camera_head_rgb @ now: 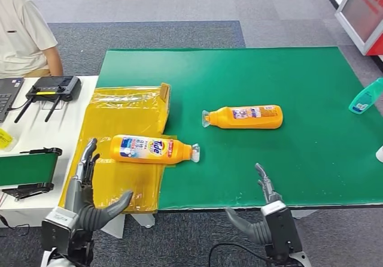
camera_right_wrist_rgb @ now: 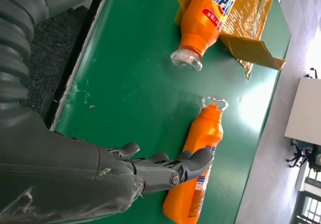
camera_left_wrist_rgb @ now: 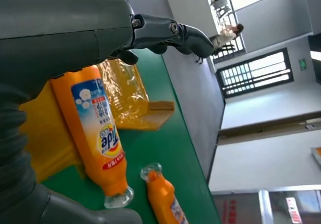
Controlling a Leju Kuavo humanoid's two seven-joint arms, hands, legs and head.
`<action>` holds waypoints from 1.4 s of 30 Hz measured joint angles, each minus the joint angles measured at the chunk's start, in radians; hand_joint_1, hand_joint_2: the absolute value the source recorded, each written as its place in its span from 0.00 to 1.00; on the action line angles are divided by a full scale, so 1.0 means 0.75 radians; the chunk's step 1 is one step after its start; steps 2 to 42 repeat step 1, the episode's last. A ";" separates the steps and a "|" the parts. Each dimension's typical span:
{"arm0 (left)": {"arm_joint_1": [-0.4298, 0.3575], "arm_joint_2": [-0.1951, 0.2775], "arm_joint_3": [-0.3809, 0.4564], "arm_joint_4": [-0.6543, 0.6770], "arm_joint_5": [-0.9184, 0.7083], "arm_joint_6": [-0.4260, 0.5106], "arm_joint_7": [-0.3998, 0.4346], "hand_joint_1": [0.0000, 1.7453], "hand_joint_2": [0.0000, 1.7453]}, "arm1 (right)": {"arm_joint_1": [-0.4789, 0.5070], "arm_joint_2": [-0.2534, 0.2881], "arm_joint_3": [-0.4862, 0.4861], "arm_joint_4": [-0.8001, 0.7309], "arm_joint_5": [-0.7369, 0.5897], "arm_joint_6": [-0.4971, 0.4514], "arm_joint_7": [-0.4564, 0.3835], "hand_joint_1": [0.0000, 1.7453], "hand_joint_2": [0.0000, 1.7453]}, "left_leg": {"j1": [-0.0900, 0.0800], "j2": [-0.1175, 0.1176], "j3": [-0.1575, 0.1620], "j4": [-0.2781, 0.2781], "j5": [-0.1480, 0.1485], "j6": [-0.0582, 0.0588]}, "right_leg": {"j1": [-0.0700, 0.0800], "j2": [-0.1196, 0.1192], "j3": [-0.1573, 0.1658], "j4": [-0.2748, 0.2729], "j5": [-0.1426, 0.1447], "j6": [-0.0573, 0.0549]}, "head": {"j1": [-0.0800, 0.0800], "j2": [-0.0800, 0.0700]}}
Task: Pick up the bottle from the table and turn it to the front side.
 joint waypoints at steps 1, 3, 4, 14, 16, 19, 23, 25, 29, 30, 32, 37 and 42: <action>0.008 0.000 -0.002 -0.004 -0.015 0.012 0.000 0.00 1.00 | 0.005 0.000 -0.011 -0.005 -0.008 0.012 -0.003 0.00 1.00 | 0.000 0.000 0.000 0.000 0.000 0.000 | 0.000 0.000 0.000 0.000 0.000 0.000 | 0.000 0.000; 0.008 0.000 -0.002 -0.004 -0.015 0.012 0.000 0.00 1.00 | 0.005 0.000 -0.011 -0.005 -0.008 0.012 -0.003 0.00 1.00 | 0.000 0.000 0.000 0.000 0.000 0.000 | 0.000 0.000 0.000 0.000 0.000 0.000 | 0.000 0.000; 0.008 0.000 -0.002 -0.004 -0.015 0.012 0.000 0.00 1.00 | 0.005 0.000 -0.011 -0.005 -0.008 0.012 -0.003 0.00 1.00 | 0.000 0.000 0.000 0.000 0.000 0.000 | 0.000 0.000 0.000 0.000 0.000 0.000 | 0.000 0.000; 0.008 0.000 -0.002 -0.004 -0.015 0.012 0.000 0.00 1.00 | 0.005 0.000 -0.011 -0.005 -0.008 0.012 -0.003 0.00 1.00 | 0.000 0.000 0.000 0.000 0.000 0.000 | 0.000 0.000 0.000 0.000 0.000 0.000 | 0.000 0.000; 0.008 0.000 -0.002 -0.004 -0.015 0.012 0.000 0.00 1.00 | 0.005 0.000 -0.011 -0.005 -0.008 0.012 -0.003 0.00 1.00 | 0.000 0.000 0.000 0.000 0.000 0.000 | 0.000 0.000 0.000 0.000 0.000 0.000 | 0.000 0.000; 0.008 0.000 -0.002 -0.004 -0.015 0.012 0.000 0.00 1.00 | 0.005 0.000 -0.011 -0.005 -0.008 0.012 -0.003 0.00 1.00 | 0.000 0.000 0.000 0.000 0.000 0.000 | 0.000 0.000 0.000 0.000 0.000 0.000 | 0.000 0.000; 0.008 0.000 -0.002 -0.004 -0.015 0.012 0.000 0.00 1.00 | 0.005 0.000 -0.011 -0.005 -0.008 0.012 -0.003 0.00 1.00 | 0.000 0.000 0.000 0.000 0.000 0.000 | 0.000 0.000 0.000 0.000 0.000 0.000 | 0.000 0.000; 0.008 0.000 -0.002 -0.004 -0.015 0.012 0.000 0.00 1.00 | 0.005 0.000 -0.011 -0.005 -0.008 0.012 -0.003 0.00 1.00 | 0.000 0.000 0.000 0.000 0.000 0.000 | 0.000 0.000 0.000 0.000 0.000 0.000 | 0.000 0.000; 0.008 0.000 -0.002 -0.004 -0.015 0.012 0.000 0.00 1.00 | 0.005 0.000 -0.011 -0.005 -0.008 0.012 -0.003 0.00 1.00 | 0.000 0.000 0.000 0.000 0.000 0.000 | 0.000 0.000 0.000 0.000 0.000 0.000 | 0.000 0.000; 0.008 0.000 -0.002 -0.004 -0.015 0.012 0.000 0.00 1.00 | 0.005 0.000 -0.011 -0.005 -0.008 0.012 -0.003 0.00 1.00 | 0.000 0.000 0.000 0.000 0.000 0.000 | 0.000 0.000 0.000 0.000 0.000 0.000 | 0.000 0.000; 0.008 0.000 -0.002 -0.004 -0.015 0.012 0.000 0.00 1.00 | 0.005 0.000 -0.011 -0.005 -0.008 0.012 -0.003 0.00 1.00 | 0.000 0.000 0.000 0.000 0.000 0.000 | 0.000 0.000 0.000 0.000 0.000 0.000 | 0.000 0.000; 0.008 0.000 -0.002 -0.004 -0.015 0.012 0.000 0.00 1.00 | 0.005 0.000 -0.011 -0.005 -0.008 0.012 -0.003 0.00 1.00 | 0.000 0.000 0.000 0.000 0.000 0.000 | 0.000 0.000 0.000 0.000 0.000 0.000 | 0.000 0.000; 0.008 0.000 -0.002 -0.004 -0.015 0.012 0.000 0.00 1.00 | 0.005 0.000 -0.011 -0.005 -0.008 0.012 -0.003 0.00 1.00 | 0.000 0.000 0.000 0.000 0.000 0.000 | 0.000 0.000 0.000 0.000 0.000 0.000 | 0.000 0.000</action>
